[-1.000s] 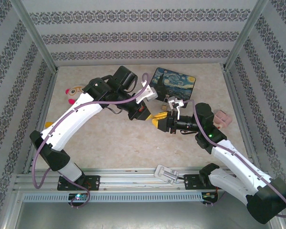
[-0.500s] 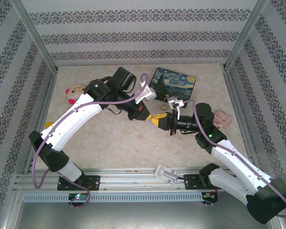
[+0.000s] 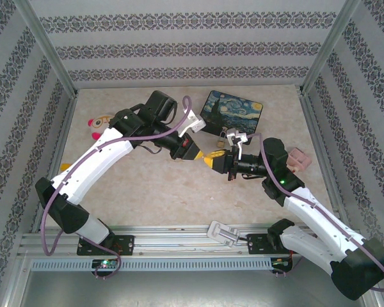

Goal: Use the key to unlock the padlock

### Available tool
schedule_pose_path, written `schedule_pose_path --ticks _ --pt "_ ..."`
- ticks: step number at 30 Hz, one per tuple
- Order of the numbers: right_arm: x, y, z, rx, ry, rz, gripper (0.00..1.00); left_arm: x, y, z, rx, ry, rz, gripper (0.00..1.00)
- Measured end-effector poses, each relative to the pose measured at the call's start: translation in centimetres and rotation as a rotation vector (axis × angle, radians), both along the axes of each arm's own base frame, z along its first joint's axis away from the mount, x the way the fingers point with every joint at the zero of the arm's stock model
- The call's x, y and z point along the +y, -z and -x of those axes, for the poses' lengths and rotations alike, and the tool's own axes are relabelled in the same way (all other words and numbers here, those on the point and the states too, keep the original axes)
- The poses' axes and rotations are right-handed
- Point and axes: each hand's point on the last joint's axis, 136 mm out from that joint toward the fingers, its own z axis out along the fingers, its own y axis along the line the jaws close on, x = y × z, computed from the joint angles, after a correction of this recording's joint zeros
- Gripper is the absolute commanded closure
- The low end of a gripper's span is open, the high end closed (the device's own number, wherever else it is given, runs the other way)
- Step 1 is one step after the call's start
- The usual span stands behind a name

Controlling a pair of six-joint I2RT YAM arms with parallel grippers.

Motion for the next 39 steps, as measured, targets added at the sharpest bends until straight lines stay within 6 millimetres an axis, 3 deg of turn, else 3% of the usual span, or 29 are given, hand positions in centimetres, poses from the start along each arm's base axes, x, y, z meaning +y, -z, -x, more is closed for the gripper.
schedule_pose_path --ticks 2,4,5,13,22,25,32,39 --pt "-0.1 0.0 0.1 0.004 0.000 0.002 1.00 0.6 -0.3 -0.9 -0.011 -0.045 0.011 0.34" --pt "-0.2 0.1 0.0 0.007 0.011 0.005 1.00 1.2 -0.6 -1.9 -0.029 -0.096 0.023 0.15" --pt "-0.4 0.1 -0.2 0.010 0.026 0.008 1.00 1.6 -0.9 -2.4 -0.045 -0.128 0.029 0.01" --pt "-3.5 2.6 -3.6 0.110 0.279 0.094 1.00 4.1 -2.5 -5.3 -0.239 -0.372 0.052 0.01" --pt "-10.3 5.1 -8.7 0.332 0.663 0.208 1.00 5.2 -1.8 -11.1 -0.331 -0.637 0.048 0.01" --pt "-13.6 6.4 -10.9 0.425 0.806 0.252 1.00 4.5 0.4 -14.0 -0.316 -0.707 0.024 0.01" --pt "-21.6 10.4 -15.3 0.582 1.122 0.382 1.00 2.2 8.4 -21.1 -0.265 -0.818 -0.073 0.01" --pt "-27.1 13.2 -19.7 0.646 1.316 0.474 1.00 -0.7 12.2 -27.9 -0.181 -0.856 -0.032 0.01"
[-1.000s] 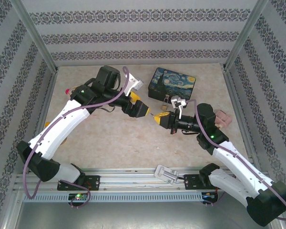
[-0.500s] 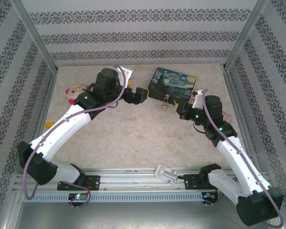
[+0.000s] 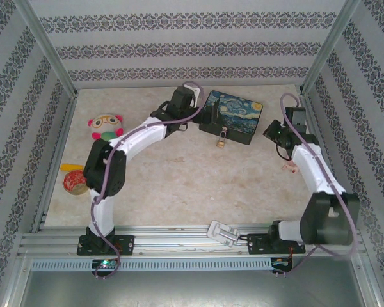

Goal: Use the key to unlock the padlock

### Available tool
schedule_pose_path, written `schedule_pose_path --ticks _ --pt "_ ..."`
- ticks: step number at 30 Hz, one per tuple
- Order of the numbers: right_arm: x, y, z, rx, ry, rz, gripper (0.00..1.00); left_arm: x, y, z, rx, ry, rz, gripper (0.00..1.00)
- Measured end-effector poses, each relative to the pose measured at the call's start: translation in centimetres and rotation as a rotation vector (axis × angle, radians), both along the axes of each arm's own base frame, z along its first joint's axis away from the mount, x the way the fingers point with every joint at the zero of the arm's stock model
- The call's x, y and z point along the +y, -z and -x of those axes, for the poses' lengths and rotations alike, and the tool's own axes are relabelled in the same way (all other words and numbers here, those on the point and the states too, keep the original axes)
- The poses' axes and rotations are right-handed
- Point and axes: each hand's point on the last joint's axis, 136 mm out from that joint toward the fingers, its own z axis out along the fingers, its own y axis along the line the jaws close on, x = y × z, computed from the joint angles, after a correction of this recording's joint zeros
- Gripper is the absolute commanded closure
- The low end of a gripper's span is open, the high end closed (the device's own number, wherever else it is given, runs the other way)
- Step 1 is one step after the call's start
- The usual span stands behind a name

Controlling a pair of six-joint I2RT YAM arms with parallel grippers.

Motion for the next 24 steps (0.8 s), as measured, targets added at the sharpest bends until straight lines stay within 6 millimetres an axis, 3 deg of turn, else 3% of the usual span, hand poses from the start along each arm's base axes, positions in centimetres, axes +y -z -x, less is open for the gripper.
schedule_pose_path --ticks 4,9,15,24 --pt "-1.6 2.4 -2.9 0.056 0.029 0.037 1.00 -0.5 2.0 -3.7 0.041 -0.001 0.064 0.01" --pt "-2.2 5.9 -6.0 0.120 0.035 0.050 1.00 -1.7 4.8 -6.1 0.095 0.027 0.124 0.03" --pt "-2.2 8.9 -8.3 0.165 0.025 0.039 1.00 -3.2 6.5 -7.3 0.130 0.064 0.169 0.17" --pt "-0.8 9.6 -9.7 0.153 -0.027 -0.014 1.00 -3.1 7.2 -7.5 0.162 0.072 0.203 0.33"
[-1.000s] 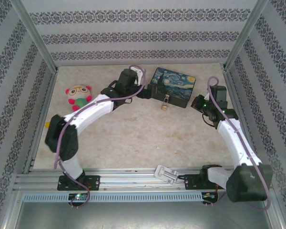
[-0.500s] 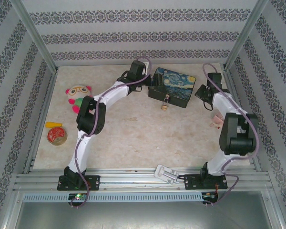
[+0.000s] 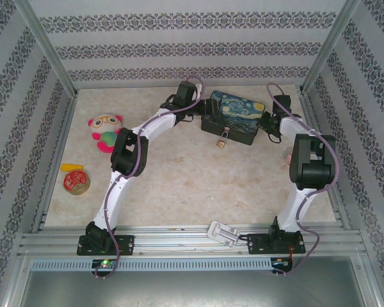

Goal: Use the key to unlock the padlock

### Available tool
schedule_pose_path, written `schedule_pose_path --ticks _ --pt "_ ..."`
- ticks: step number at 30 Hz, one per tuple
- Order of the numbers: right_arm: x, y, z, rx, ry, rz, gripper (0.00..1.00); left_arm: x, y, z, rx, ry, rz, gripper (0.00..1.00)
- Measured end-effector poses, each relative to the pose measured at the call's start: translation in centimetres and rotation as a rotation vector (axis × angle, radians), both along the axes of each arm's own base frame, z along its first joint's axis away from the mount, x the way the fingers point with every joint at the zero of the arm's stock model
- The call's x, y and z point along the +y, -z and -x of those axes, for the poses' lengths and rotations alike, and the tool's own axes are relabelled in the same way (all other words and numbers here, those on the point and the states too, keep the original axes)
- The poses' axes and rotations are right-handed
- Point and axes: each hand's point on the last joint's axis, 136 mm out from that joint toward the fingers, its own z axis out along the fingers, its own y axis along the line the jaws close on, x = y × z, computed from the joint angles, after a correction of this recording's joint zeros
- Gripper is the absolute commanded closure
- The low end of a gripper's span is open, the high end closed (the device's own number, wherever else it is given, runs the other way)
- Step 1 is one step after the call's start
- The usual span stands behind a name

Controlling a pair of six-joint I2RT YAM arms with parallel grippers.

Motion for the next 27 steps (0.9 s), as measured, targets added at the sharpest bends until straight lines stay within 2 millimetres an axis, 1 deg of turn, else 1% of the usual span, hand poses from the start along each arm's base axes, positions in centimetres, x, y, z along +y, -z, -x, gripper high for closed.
schedule_pose_path --ticks 2,5,6,7,9,12,16,22,27 --pt "0.3 0.2 -0.2 -0.002 -0.006 -0.004 1.00 0.4 1.0 0.3 0.017 -0.003 0.001 0.36" --pt "1.2 0.4 -0.4 -0.002 -0.027 -0.009 1.00 1.3 2.6 1.2 0.047 -0.020 -0.007 0.38" --pt "1.5 0.4 -0.4 -0.004 -0.034 -0.014 1.00 1.7 2.5 1.4 0.042 -0.025 -0.003 0.39" --pt "1.9 0.4 -0.5 -0.009 -0.046 -0.023 1.00 2.1 2.5 1.8 0.046 -0.035 -0.004 0.42" --pt "2.9 0.3 -0.7 -0.019 -0.069 -0.037 1.00 3.2 2.5 2.8 0.057 -0.058 -0.013 0.44" --pt "4.9 0.4 -0.9 -0.042 -0.110 -0.053 1.00 5.1 2.5 4.7 0.072 -0.100 -0.027 0.47" --pt "8.0 0.6 -0.5 -0.053 -0.176 -0.059 1.00 7.8 2.6 7.2 0.086 -0.170 -0.039 0.47" --pt "12.5 0.5 1.1 -0.066 -0.261 -0.066 1.00 11.7 2.8 11.0 0.090 -0.285 -0.047 0.46" --pt "16.1 0.6 3.8 -0.063 -0.325 -0.083 1.00 14.6 2.9 14.2 0.093 -0.375 -0.066 0.44"
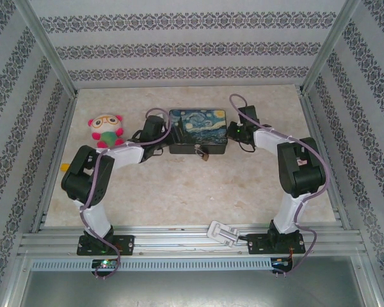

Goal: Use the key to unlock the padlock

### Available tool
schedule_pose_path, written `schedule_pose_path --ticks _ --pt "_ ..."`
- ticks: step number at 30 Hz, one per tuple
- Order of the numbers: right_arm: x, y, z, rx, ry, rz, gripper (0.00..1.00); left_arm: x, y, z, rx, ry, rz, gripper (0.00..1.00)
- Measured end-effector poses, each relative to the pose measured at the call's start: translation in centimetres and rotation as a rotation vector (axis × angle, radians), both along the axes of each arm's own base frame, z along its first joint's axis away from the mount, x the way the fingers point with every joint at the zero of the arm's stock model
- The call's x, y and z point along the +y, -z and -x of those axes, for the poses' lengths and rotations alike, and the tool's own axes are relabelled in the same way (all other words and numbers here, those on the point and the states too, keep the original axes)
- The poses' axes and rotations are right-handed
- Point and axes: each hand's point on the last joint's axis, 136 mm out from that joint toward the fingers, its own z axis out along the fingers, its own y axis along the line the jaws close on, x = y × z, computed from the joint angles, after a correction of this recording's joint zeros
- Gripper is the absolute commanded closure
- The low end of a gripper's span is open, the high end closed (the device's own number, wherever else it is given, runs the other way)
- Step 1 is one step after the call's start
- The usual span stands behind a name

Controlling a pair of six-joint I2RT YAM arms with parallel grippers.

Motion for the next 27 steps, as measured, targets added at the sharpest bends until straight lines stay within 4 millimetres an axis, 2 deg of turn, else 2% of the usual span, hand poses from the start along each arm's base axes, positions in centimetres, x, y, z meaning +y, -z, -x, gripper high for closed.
schedule_pose_path --ticks 6,10,14,18,23,27 --pt "2.9 -0.2 3.2 0.011 -0.043 -0.020 1.00 2.3 -0.3 2.4 -0.008 -0.076 -0.026 0.39" --pt "3.8 -0.5 5.1 0.010 -0.053 -0.024 1.00 3.0 -0.6 3.0 -0.016 -0.108 -0.028 0.35" --pt "3.6 -1.3 6.5 0.003 -0.049 -0.009 1.00 2.7 -1.1 4.3 -0.020 -0.107 -0.025 0.29" --pt "2.6 -2.5 6.7 -0.023 -0.022 0.008 1.00 2.2 -2.1 5.1 -0.038 -0.094 -0.016 0.29" --pt "2.0 -3.2 6.4 -0.052 -0.006 -0.013 1.00 1.5 -1.3 6.1 -0.009 -0.067 -0.001 0.29" --pt "1.8 -3.2 6.3 -0.056 0.002 -0.027 1.00 1.3 -1.4 6.5 -0.010 -0.057 0.005 0.29"
